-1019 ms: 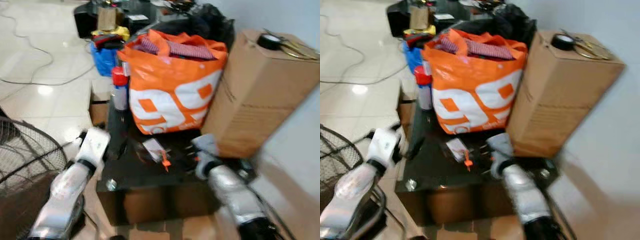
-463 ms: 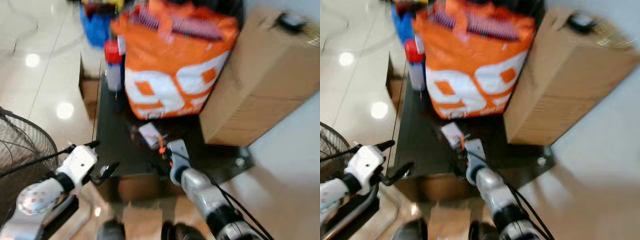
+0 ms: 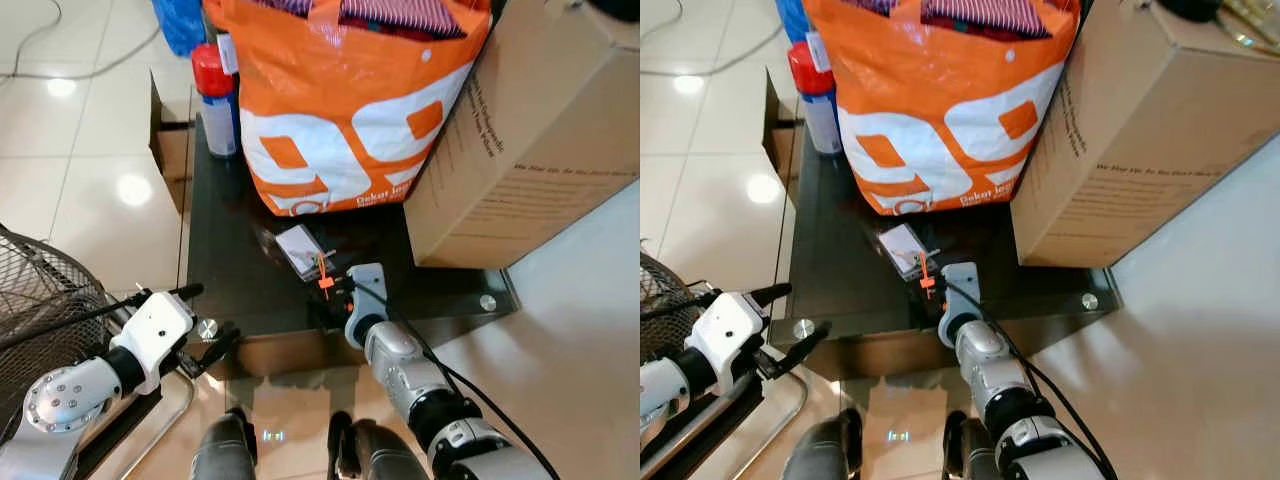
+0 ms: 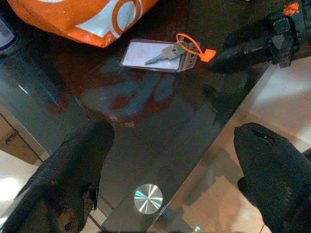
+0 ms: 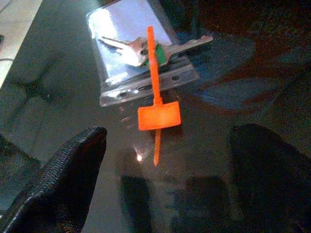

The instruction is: Hang keys on a hook

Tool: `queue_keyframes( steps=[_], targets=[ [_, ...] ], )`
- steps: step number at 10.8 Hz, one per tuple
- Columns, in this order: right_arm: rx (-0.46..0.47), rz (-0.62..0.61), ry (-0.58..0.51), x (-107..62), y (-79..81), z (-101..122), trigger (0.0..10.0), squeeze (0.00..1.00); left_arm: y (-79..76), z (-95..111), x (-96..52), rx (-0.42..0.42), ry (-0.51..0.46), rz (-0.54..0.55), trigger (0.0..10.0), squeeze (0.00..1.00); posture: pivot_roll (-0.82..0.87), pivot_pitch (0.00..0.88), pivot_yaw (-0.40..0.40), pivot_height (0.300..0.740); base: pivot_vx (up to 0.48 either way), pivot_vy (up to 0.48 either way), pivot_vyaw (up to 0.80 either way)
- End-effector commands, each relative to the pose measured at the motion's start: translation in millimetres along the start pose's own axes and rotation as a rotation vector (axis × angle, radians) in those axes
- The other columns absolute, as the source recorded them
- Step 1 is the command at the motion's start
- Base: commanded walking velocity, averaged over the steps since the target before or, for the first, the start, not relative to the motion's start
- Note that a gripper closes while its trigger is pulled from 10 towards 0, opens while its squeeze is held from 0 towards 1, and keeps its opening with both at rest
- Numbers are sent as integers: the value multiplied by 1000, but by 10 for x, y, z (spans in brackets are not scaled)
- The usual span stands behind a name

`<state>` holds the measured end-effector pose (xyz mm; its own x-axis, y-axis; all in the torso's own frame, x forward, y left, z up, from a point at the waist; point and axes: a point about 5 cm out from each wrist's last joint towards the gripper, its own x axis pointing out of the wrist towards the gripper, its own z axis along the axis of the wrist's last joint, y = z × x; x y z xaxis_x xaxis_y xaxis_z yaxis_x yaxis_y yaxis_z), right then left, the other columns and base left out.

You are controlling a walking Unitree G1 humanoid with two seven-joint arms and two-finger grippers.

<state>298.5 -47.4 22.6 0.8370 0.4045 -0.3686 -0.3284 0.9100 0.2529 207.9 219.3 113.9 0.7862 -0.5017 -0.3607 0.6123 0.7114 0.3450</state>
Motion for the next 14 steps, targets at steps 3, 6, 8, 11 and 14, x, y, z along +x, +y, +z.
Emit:
queue_keyframes(
  steps=[3,6,8,11,14],
  targets=[
    [-1,31,-21,97,287,53,10000,0,-44,40,-24,-2,2,-21,10000,290,224,317,-125,740,0,0,0],
    [-175,24,27,123,417,-7,4745,0,-54,52,-49,-7,10,-20,10000,290,227,335,-130,740,0,0,0],
    [-253,41,65,111,472,-92,0,0,-61,58,-66,-7,19,-20,10000,294,230,338,-130,740,0,0,0],
    [-230,47,66,107,523,-116,0,0,-53,70,-57,-5,18,-21,10000,290,230,337,-128,740,0,0,0],
    [-231,59,58,111,547,-105,0,0,-51,69,-56,-7,20,-26,10000,294,232,330,-124,740,0,0,0]
  ],
)
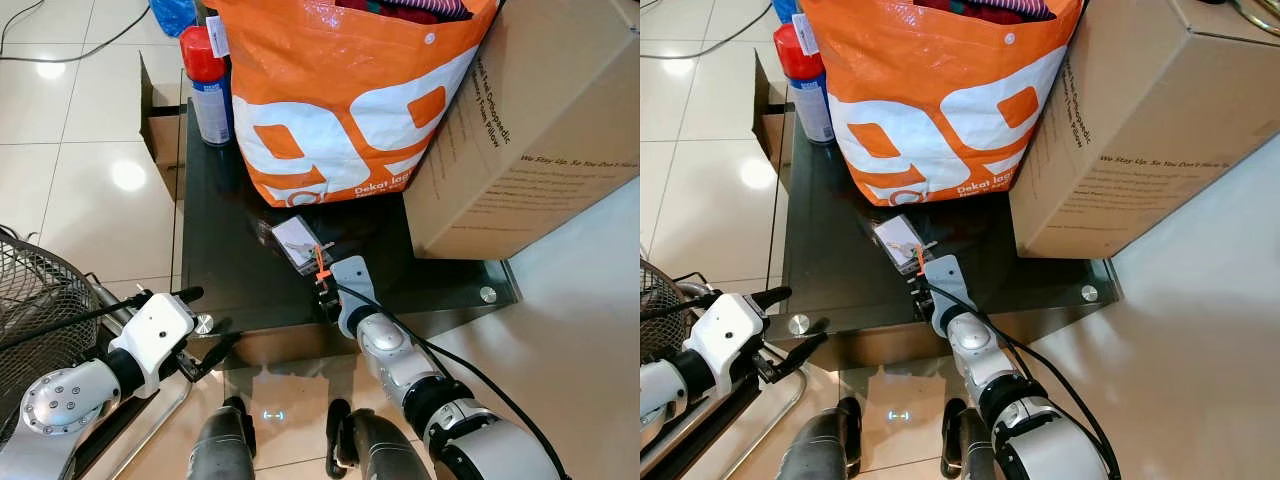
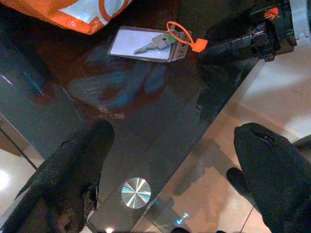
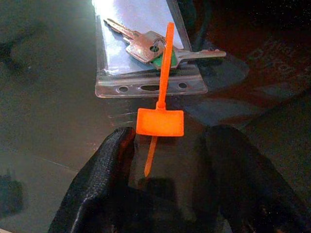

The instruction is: Hang keys on a hook

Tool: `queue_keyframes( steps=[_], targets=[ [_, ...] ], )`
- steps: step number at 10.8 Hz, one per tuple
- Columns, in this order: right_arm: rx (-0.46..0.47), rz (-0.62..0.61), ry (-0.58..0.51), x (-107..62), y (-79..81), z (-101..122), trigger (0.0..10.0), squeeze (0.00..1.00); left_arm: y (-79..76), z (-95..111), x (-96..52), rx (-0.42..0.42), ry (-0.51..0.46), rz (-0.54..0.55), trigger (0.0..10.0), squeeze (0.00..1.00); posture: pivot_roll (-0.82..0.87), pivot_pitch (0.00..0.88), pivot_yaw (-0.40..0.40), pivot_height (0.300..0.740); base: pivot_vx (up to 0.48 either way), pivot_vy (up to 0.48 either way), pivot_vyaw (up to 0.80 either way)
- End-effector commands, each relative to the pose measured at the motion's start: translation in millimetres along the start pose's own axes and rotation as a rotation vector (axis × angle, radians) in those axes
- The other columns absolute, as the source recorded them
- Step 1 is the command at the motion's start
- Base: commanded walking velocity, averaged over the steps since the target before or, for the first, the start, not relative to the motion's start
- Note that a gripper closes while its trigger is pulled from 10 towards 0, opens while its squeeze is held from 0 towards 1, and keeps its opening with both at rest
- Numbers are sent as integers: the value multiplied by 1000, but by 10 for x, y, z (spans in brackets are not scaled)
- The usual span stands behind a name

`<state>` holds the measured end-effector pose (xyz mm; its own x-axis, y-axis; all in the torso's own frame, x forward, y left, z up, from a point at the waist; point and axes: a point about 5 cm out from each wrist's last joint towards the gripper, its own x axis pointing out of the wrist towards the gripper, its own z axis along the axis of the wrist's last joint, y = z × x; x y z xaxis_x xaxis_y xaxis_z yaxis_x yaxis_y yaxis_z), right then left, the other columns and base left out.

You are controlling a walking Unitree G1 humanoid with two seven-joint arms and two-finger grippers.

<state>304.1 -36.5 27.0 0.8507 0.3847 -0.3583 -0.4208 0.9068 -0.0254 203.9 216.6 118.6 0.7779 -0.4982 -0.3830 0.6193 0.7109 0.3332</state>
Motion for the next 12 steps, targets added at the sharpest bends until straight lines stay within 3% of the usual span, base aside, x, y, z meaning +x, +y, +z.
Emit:
queue_keyframes(
  steps=[1,9,12],
  targets=[
    [62,90,59,27,476,-16,0,0,-22,17,-18,2,-1,-16,10000,294,233,331,-124,740,0,0,0],
    [75,80,51,29,433,-9,0,0,-36,15,-8,-2,-1,-19,10000,290,234,339,-122,740,0,0,0],
    [77,68,41,-41,208,-144,0,0,-50,13,-7,-4,-2,-19,10000,294,228,340,-125,740,0,0,0]
  ],
)
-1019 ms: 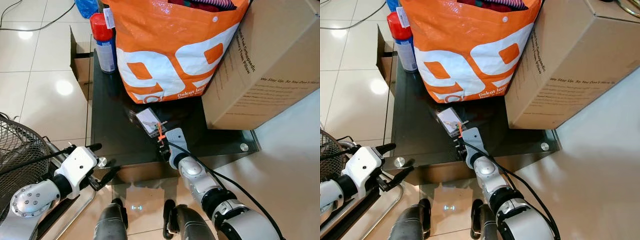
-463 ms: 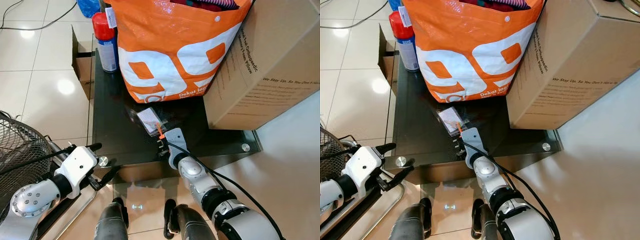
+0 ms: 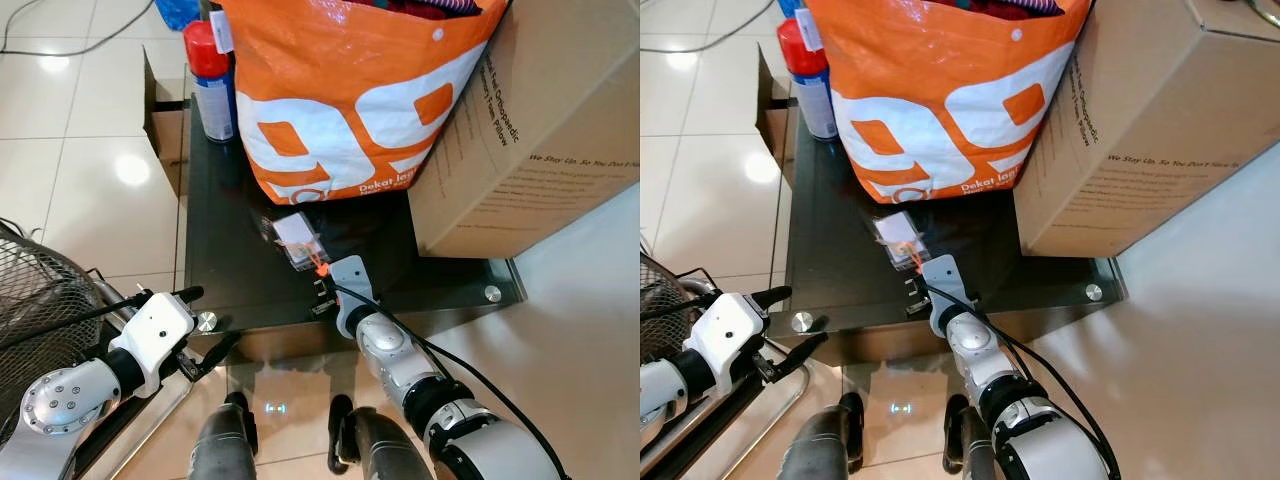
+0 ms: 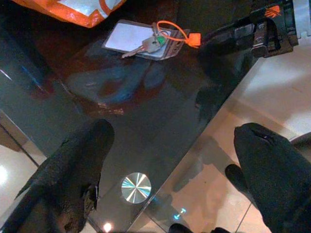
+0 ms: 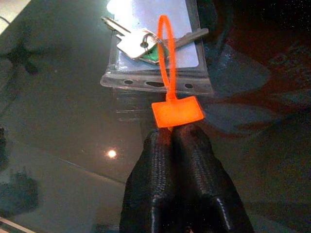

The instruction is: Hang keys on a hook

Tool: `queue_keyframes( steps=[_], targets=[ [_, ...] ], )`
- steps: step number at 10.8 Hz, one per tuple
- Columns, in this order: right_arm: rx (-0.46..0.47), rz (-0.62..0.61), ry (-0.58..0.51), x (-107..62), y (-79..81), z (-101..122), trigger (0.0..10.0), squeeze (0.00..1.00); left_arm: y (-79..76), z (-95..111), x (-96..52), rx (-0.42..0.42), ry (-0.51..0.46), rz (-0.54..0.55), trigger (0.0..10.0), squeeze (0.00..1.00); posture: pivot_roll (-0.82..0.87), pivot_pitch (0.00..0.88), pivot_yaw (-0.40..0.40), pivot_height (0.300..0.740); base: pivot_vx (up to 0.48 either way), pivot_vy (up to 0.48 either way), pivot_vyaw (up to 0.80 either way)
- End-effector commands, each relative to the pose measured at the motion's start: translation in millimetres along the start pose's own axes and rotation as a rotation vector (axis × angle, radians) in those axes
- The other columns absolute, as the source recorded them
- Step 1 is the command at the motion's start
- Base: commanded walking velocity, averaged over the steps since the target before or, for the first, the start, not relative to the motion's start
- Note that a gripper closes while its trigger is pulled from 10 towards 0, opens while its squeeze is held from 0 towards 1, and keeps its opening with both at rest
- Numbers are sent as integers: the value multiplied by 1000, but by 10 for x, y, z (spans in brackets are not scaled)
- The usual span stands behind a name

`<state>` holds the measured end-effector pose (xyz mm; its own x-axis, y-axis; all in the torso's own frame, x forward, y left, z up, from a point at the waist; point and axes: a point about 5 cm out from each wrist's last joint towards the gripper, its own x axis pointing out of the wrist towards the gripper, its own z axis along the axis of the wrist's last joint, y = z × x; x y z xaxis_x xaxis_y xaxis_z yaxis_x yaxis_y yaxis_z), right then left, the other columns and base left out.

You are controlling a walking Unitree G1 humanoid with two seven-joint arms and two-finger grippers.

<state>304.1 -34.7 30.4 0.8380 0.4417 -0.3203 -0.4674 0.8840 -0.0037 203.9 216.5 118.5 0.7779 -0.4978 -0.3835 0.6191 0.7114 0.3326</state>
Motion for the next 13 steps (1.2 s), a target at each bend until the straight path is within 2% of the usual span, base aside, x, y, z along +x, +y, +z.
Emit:
queue_keyframes(
  steps=[1,5,10,12,13],
  targets=[
    [76,-3,86,-92,78,-264,0,0,-58,8,-6,-6,-2,-20,10000,290,221,339,-125,740,0,0,0],
    [87,-24,48,-260,-238,-383,0,0,-73,8,10,-11,-6,-19,10000,294,217,340,-128,740,0,0,0],
    [153,73,-98,-199,-131,-94,0,0,-67,7,2,-7,-3,-15,10000,294,222,337,-128,740,0,0,0],
    [125,-69,-51,-145,-215,-63,0,0,-64,12,4,-6,-5,-14,10000,294,227,336,-130,740,0,0,0],
    [104,-134,-20,-142,-292,-80,3490,0,-62,9,-1,-6,-3,-13,10000,294,227,336,-130,740,0,0,0]
  ],
)
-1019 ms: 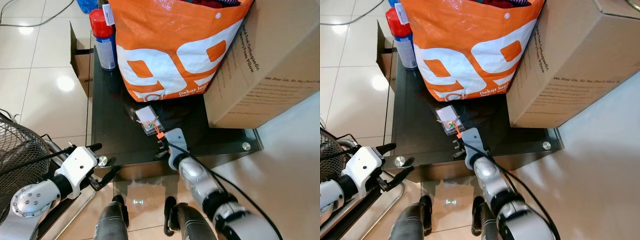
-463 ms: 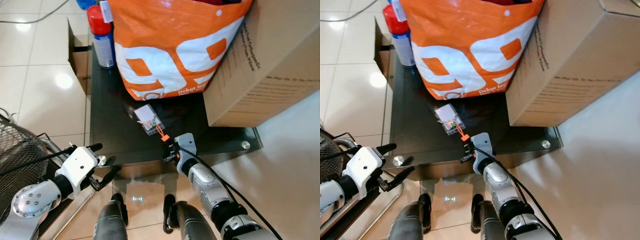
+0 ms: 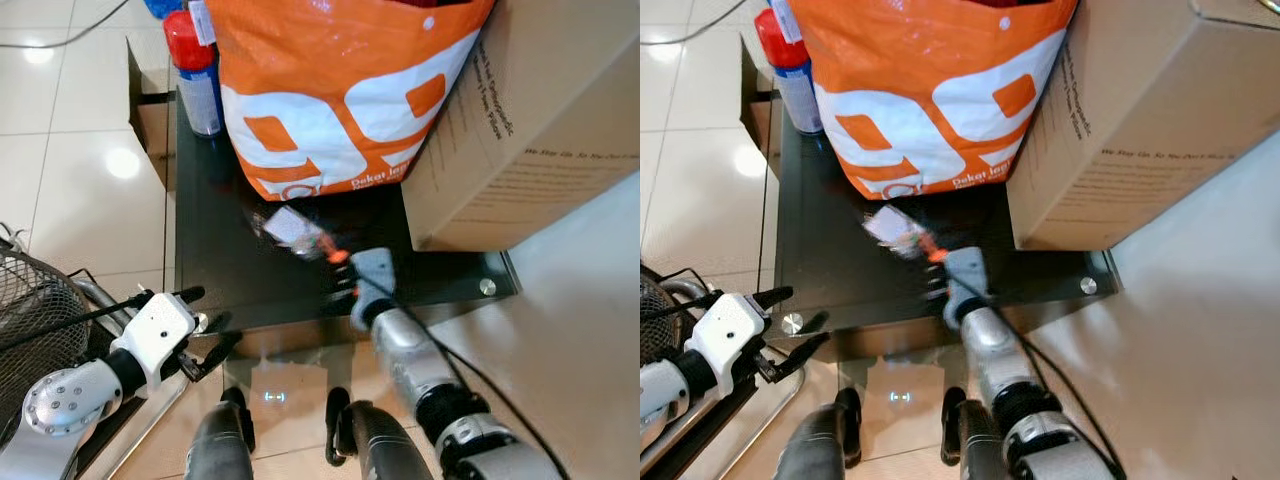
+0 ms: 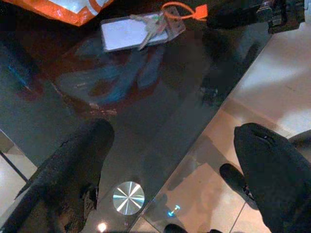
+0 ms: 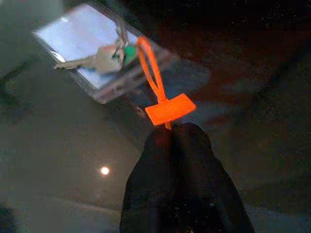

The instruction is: Hang keys on a hook

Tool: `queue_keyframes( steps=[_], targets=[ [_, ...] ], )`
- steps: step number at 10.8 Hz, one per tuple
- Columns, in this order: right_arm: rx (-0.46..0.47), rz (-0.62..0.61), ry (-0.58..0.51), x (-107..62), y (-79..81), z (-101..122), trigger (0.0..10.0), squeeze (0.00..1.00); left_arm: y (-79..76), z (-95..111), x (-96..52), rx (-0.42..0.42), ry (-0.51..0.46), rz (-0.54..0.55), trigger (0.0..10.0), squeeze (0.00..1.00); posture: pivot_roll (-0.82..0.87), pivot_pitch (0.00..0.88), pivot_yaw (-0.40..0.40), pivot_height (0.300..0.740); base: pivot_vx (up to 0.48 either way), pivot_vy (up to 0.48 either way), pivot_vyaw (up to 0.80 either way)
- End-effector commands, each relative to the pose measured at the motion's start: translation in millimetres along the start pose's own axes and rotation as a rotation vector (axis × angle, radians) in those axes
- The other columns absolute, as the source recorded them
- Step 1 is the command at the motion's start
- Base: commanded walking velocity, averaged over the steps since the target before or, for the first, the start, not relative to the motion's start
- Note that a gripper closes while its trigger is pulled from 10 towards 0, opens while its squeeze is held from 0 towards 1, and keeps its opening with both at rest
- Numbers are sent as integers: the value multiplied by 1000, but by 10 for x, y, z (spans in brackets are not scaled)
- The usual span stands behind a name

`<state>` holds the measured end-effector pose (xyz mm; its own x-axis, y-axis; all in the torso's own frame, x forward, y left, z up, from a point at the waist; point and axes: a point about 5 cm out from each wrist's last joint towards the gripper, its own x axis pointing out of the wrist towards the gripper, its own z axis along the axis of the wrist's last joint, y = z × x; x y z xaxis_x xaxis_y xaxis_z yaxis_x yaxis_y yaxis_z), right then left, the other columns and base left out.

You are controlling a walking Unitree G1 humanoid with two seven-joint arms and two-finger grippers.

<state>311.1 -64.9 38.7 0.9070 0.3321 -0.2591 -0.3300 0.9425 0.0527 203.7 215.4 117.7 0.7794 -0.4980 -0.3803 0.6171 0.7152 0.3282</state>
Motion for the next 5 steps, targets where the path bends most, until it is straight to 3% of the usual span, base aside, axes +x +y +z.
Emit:
queue_keyframes(
  steps=[1,4,5],
  targets=[
    [0,-18,65,-49,-41,-141,10000,1000,-49,11,-9,1,2,-13,10000,294,228,336,-133,740,0,0,0],
    [-94,-37,140,-72,-143,-225,10000,1000,-47,10,-9,1,1,-11,10000,290,228,336,-133,740,0,0,0],
    [-37,-32,90,-65,-152,-170,10000,1000,-47,8,-10,0,2,-10,10000,294,228,336,-133,740,0,0,0]
  ],
)
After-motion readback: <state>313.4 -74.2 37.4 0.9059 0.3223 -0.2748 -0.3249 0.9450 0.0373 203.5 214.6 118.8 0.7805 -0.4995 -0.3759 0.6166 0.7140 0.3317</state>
